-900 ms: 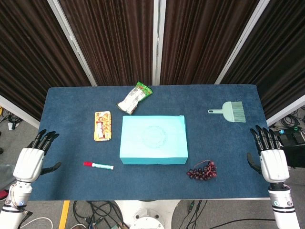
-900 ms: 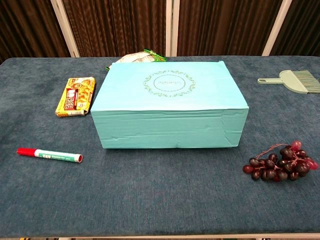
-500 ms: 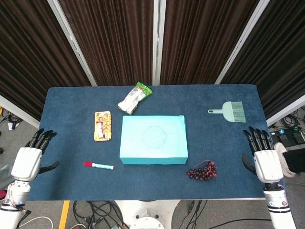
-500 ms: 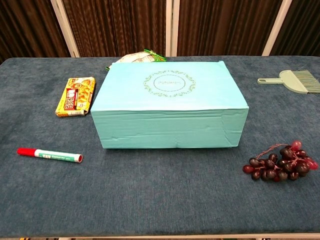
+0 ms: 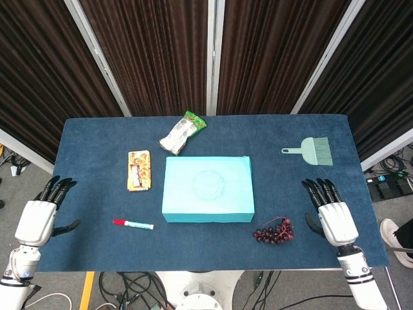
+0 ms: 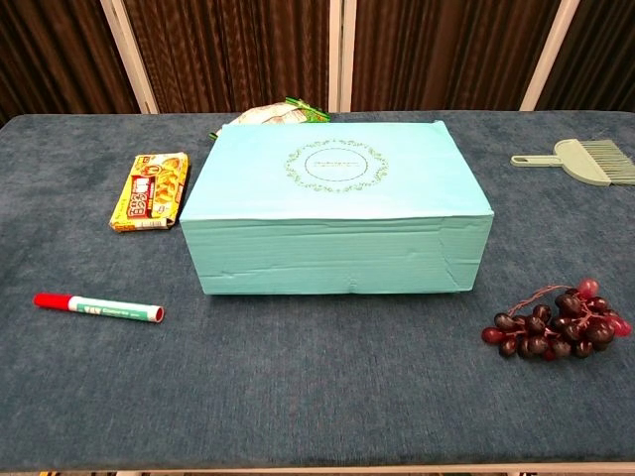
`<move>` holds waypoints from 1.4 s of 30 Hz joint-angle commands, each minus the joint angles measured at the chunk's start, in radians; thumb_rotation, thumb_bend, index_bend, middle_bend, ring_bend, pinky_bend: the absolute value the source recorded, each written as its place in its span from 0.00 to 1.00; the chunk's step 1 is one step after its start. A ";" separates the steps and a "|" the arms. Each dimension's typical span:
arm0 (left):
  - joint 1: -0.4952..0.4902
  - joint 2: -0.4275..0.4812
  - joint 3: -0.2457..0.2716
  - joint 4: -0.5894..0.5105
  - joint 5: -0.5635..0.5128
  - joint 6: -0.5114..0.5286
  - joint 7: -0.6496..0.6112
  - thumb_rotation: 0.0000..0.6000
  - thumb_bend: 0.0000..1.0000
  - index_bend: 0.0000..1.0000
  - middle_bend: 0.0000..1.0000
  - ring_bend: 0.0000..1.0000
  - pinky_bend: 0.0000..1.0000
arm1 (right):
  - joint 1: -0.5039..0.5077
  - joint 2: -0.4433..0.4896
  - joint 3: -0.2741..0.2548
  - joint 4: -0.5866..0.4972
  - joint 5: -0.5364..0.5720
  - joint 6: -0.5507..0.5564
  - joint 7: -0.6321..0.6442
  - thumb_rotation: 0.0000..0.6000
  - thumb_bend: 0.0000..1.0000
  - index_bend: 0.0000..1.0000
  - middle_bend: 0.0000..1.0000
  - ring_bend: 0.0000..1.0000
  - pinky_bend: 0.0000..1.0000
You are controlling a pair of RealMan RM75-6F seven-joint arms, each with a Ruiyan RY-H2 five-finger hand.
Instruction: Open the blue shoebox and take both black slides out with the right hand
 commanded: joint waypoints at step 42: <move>-0.001 -0.025 -0.004 0.103 -0.030 -0.017 -0.065 1.00 0.11 0.15 0.14 0.06 0.34 | 0.305 -0.462 0.083 0.478 0.017 -0.076 -0.119 1.00 0.02 0.00 0.00 0.00 0.00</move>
